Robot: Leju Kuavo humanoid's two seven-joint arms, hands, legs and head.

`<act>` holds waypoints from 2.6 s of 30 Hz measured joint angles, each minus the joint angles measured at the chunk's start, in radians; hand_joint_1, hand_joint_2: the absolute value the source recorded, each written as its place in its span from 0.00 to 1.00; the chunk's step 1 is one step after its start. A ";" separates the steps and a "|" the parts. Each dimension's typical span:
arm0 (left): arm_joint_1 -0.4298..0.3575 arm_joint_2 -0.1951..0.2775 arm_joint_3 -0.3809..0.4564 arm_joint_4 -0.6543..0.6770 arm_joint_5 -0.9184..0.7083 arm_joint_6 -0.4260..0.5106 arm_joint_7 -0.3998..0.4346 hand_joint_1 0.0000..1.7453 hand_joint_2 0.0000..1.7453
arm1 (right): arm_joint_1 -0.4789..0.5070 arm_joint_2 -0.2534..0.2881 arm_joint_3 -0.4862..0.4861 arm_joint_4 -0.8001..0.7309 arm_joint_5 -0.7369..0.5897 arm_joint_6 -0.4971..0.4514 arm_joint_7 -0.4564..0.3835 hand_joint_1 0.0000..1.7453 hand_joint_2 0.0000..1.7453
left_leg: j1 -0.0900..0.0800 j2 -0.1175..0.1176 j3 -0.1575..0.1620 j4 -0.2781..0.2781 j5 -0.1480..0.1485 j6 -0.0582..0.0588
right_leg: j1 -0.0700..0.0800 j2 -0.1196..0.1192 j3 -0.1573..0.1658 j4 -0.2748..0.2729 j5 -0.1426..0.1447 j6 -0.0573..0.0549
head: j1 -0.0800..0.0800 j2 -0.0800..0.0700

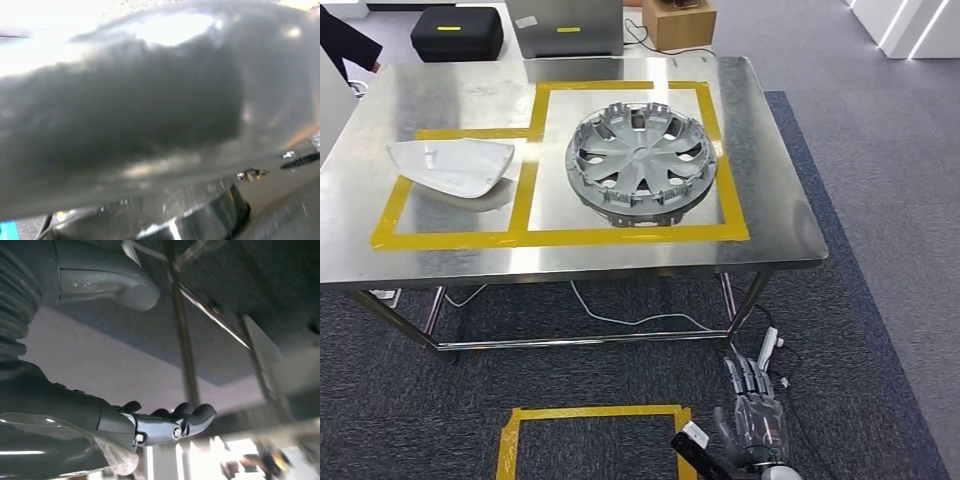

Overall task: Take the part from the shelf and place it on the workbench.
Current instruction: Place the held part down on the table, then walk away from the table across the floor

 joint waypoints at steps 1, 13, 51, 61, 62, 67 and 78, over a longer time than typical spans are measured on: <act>0.000 -0.001 0.001 0.000 0.000 0.003 -0.002 0.00 0.00 | -0.013 0.012 -0.027 0.053 -0.034 -0.001 -0.023 0.00 1.00 | 0.000 0.001 -0.004 0.000 0.009 -0.005 | 0.004 0.000 0.033 -0.055 -0.007 -0.004 | 0.000 0.000; 0.013 0.005 0.017 0.001 0.034 0.050 -0.017 0.00 0.00 | -0.174 0.080 -0.424 0.851 -0.063 0.165 0.138 0.00 1.00 | 0.029 -0.006 0.019 0.192 -0.121 -0.067 | -0.010 -0.017 -0.086 -0.030 0.052 -0.023 | -0.014 0.000; 0.011 -0.007 0.040 0.003 0.046 0.101 -0.008 0.00 0.00 | -0.224 0.133 -0.572 1.030 -0.086 0.279 0.081 0.00 1.00 | 0.013 -0.002 0.137 -0.004 -0.105 -0.009 | -0.003 -0.009 -0.164 0.013 0.081 0.013 | -0.014 0.000; 0.010 -0.018 0.040 0.003 0.043 0.114 -0.003 0.00 0.00 | -0.227 0.133 -0.573 1.031 -0.088 0.277 0.064 0.00 1.00 | 0.009 0.005 -0.030 0.005 0.038 -0.014 | -0.007 0.001 0.029 0.031 -0.010 0.019 | -0.001 0.000; 0.009 -0.018 0.040 0.003 0.043 0.114 -0.003 0.00 0.00 | -0.230 0.133 -0.573 1.031 -0.088 0.276 0.063 0.00 1.00 | 0.008 0.005 -0.036 0.006 0.052 -0.019 | -0.005 0.003 0.075 -0.042 -0.030 0.013 | -0.002 0.000; 0.015 -0.020 0.040 0.004 0.042 0.114 -0.002 0.00 0.00 | -0.228 0.135 -0.578 1.036 -0.103 0.274 0.067 0.00 1.00 | 0.014 0.001 -0.071 0.040 0.015 -0.048 | -0.003 -0.003 0.056 -0.097 -0.010 -0.029 | -0.008 0.000; 0.014 -0.021 0.039 0.004 0.042 0.116 -0.001 0.00 0.00 | -0.223 0.143 -0.606 1.036 -0.133 0.271 0.051 0.00 1.00 | 0.001 -0.004 0.170 0.000 -0.119 -0.019 | 0.013 -0.010 -0.124 -0.023 0.101 -0.023 | -0.018 0.000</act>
